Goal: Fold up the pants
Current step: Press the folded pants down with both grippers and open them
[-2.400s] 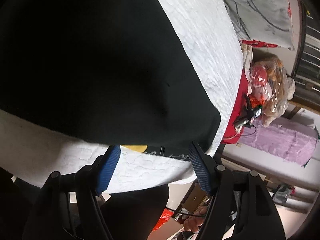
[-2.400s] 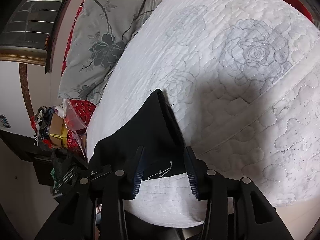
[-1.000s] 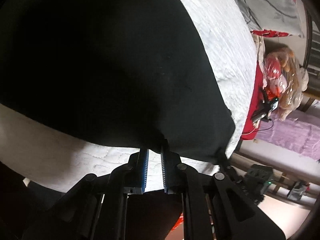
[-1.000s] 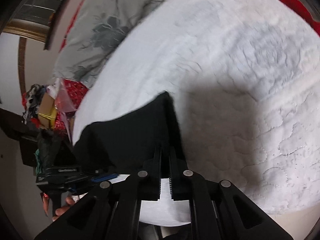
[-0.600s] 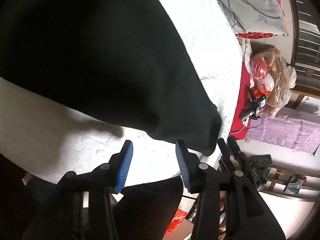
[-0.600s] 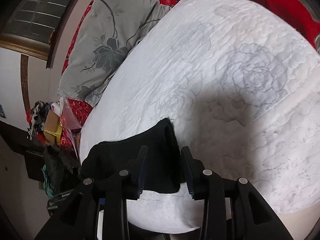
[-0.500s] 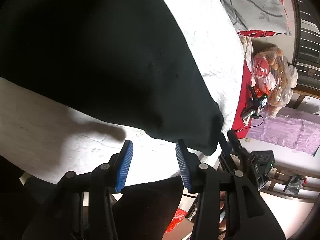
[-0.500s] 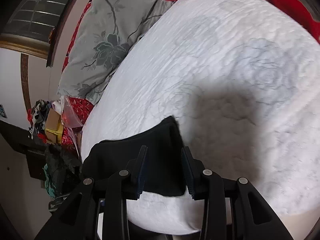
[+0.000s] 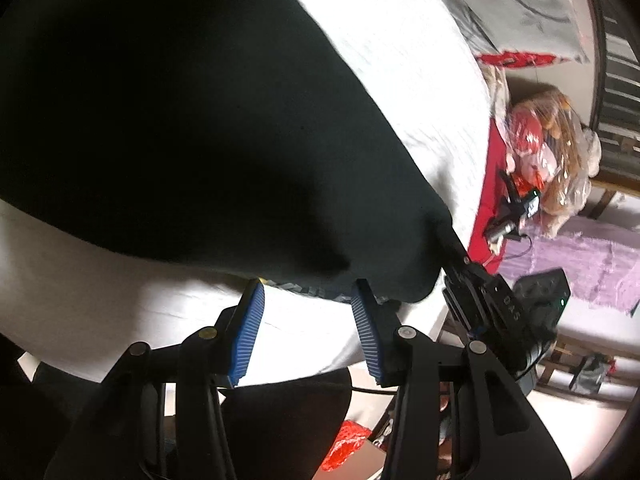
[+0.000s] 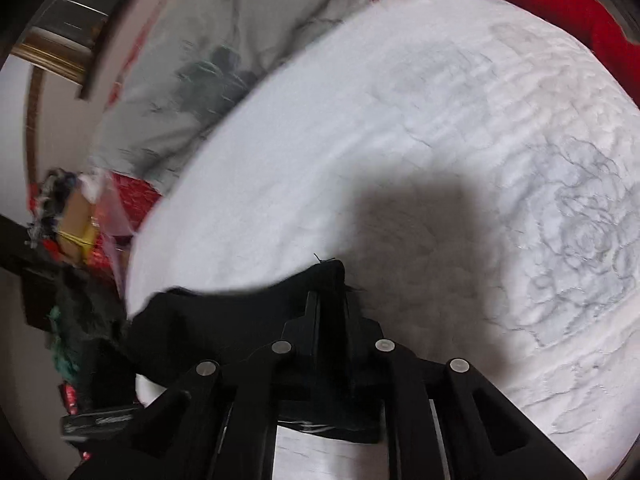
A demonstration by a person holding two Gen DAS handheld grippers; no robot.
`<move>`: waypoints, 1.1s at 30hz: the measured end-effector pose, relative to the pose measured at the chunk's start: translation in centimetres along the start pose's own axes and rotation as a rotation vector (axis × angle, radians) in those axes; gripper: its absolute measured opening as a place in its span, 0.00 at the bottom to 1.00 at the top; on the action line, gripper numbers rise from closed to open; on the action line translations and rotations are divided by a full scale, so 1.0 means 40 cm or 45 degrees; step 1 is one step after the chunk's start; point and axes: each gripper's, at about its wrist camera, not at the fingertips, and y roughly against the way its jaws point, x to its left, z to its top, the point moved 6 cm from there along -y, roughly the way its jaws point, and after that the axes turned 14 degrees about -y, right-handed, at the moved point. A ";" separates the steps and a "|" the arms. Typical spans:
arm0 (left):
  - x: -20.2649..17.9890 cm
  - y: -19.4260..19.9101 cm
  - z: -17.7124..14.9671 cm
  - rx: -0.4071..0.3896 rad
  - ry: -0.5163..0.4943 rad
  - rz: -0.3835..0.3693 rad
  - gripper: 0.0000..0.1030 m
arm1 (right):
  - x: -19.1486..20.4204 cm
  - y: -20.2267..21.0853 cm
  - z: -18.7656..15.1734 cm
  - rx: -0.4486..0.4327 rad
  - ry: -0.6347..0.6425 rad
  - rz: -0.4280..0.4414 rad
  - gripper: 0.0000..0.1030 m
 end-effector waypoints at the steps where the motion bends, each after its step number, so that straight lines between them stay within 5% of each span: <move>1: -0.009 -0.004 -0.003 -0.002 -0.016 0.008 0.41 | -0.005 0.008 0.001 0.001 -0.016 0.013 0.16; 4: -0.028 -0.021 -0.010 0.000 -0.045 0.032 0.41 | -0.022 0.037 -0.001 -0.003 -0.065 0.058 0.32; 7: -0.043 -0.053 -0.023 0.028 -0.038 0.025 0.44 | -0.037 0.059 -0.014 0.009 -0.078 0.073 0.37; 12: -0.077 -0.081 -0.031 0.007 -0.042 0.041 0.53 | -0.069 0.076 -0.036 0.045 -0.128 0.102 0.39; 28: -0.125 -0.135 0.015 -0.038 0.083 -0.063 0.53 | -0.130 0.033 -0.003 0.127 -0.397 0.249 0.51; 33: -0.142 -0.147 0.020 -0.053 0.074 -0.076 0.63 | -0.118 -0.006 0.013 0.174 -0.448 0.311 0.53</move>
